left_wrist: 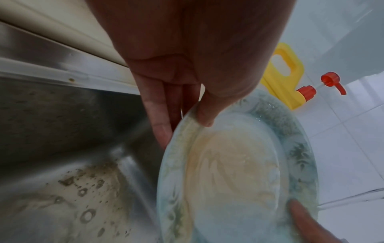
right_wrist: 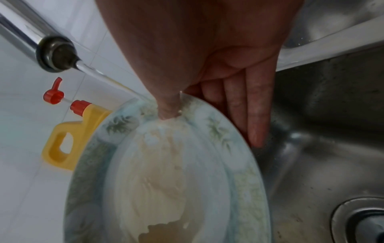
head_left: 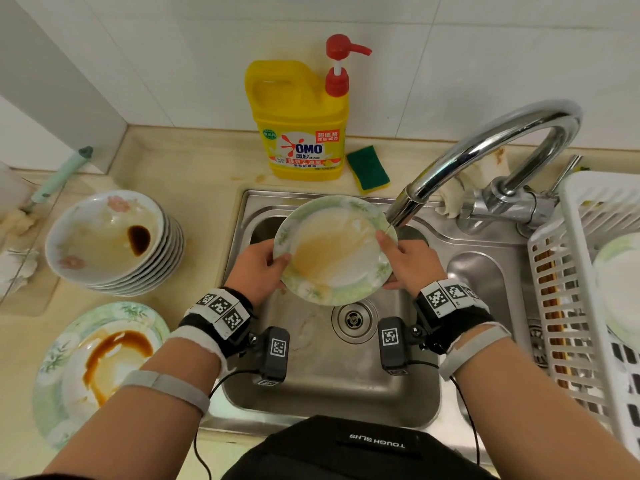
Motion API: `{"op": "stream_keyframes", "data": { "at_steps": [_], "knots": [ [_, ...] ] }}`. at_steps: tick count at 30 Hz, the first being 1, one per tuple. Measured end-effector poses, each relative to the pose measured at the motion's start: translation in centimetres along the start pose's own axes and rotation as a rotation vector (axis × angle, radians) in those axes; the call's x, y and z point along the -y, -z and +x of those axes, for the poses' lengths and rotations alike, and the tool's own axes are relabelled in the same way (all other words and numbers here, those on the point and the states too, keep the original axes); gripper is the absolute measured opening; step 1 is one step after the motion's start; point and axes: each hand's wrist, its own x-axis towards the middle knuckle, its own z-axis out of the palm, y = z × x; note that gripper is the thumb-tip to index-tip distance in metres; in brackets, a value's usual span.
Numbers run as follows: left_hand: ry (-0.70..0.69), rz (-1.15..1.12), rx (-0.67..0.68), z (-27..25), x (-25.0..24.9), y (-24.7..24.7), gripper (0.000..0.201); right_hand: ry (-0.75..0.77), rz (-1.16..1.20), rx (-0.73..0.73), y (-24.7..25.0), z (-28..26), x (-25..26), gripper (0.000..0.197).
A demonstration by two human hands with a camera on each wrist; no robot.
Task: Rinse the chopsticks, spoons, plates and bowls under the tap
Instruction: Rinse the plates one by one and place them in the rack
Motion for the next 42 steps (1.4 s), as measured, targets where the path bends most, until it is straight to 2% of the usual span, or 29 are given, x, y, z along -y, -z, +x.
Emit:
{"op": "stream_keyframes", "data": {
  "at_steps": [2,7,9,12,14,15,17,19,22,25,28,31,32,34,36,38,42],
  "knots": [
    [0.0,0.014,-0.002,0.0,0.0,0.0,0.024,0.04,-0.066,0.003,-0.2,0.2,-0.4,0.054],
    [-0.01,0.056,-0.011,0.1,0.6,0.2,0.024,0.117,-0.199,0.056,-0.1,0.0,-1.3,0.018],
    [-0.007,0.058,-0.014,0.1,0.5,0.2,0.024,0.136,-0.169,0.051,0.0,-0.2,-1.2,0.017],
    [0.0,0.057,-0.006,0.1,0.5,0.1,0.02,0.139,-0.091,0.053,-0.1,-0.6,-0.8,0.028],
    [0.006,0.058,-0.005,0.1,0.5,0.1,0.019,0.147,-0.11,0.024,0.0,-0.6,-0.6,0.012],
    [0.006,0.06,-0.003,0.1,0.5,0.1,0.02,0.141,-0.118,0.007,0.1,-0.5,-0.4,0.012],
    [0.001,0.081,0.007,0.1,0.4,0.1,0.019,0.083,-0.132,-0.003,0.3,-0.4,-0.1,0.04],
    [-0.003,0.101,0.015,0.0,0.2,0.0,0.016,0.028,-0.168,-0.003,0.4,-0.4,0.3,0.059],
    [-0.005,0.139,0.01,0.0,0.4,-0.2,0.014,0.047,-0.25,-0.019,0.4,0.0,0.0,0.066],
    [-0.005,0.16,0.005,0.3,0.7,-0.2,0.014,0.116,-0.341,0.002,0.3,0.3,-0.8,0.043],
    [-0.008,0.162,0.003,0.6,0.8,-0.1,0.014,0.156,-0.31,0.029,0.2,0.1,-1.0,0.013],
    [-0.008,0.167,0.002,0.7,0.8,0.0,0.014,0.179,-0.274,0.0,0.0,0.0,-1.0,0.014],
    [-0.01,0.171,-0.002,0.8,0.9,0.0,0.014,0.164,-0.264,-0.015,0.1,0.0,-0.8,0.024],
    [-0.013,0.18,-0.004,0.8,1.0,0.1,0.014,0.124,-0.272,-0.037,0.1,0.4,-0.6,0.058],
    [-0.021,0.186,-0.002,0.8,1.1,0.2,0.015,0.121,-0.331,-0.047,0.2,0.5,-0.4,0.075],
    [-0.035,0.207,-0.005,0.8,0.9,0.2,0.017,0.137,-0.404,-0.029,0.3,0.8,-0.5,0.068],
    [-0.077,0.291,-0.032,0.8,0.5,0.2,0.018,0.171,-0.423,0.067,0.3,0.7,-0.8,0.026]
  ]
}}
